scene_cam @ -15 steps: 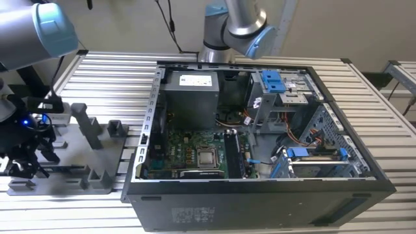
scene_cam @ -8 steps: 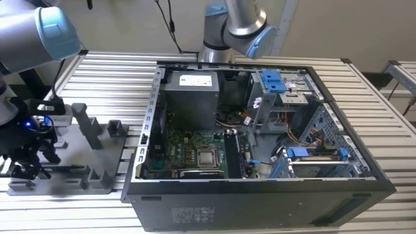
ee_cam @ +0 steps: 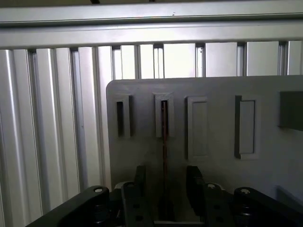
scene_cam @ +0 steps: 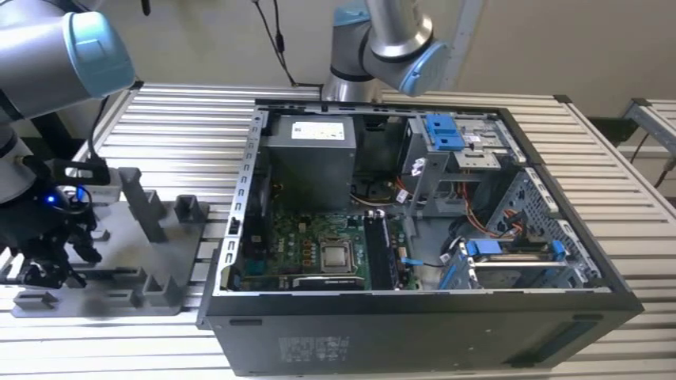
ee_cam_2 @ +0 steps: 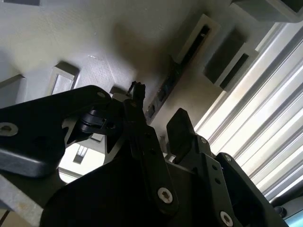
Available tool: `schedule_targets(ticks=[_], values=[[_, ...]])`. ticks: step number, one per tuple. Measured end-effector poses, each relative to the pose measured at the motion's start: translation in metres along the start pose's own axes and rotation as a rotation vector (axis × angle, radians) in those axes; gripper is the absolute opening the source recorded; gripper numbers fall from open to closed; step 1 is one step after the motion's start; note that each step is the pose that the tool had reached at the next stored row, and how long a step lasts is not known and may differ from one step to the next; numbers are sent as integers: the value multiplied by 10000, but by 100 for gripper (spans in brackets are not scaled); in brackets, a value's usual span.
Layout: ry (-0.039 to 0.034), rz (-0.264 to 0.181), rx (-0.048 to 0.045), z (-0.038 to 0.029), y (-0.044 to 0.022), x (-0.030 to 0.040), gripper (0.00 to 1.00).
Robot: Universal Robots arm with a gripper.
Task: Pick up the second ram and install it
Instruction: 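Pick up the second ram and move it above second insertion slot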
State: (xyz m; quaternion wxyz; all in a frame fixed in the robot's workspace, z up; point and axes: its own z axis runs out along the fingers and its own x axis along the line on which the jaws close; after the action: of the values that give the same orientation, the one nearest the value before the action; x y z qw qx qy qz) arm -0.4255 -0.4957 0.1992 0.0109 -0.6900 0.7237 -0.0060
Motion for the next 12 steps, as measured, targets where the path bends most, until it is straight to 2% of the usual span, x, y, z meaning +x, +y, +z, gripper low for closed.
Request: schedule_targets(ticks=[8,9,12], values=[[0,1,0,0,0,-4,46],[0,1,0,0,1,-4,39],[0,1,0,0,1,-5,39]])
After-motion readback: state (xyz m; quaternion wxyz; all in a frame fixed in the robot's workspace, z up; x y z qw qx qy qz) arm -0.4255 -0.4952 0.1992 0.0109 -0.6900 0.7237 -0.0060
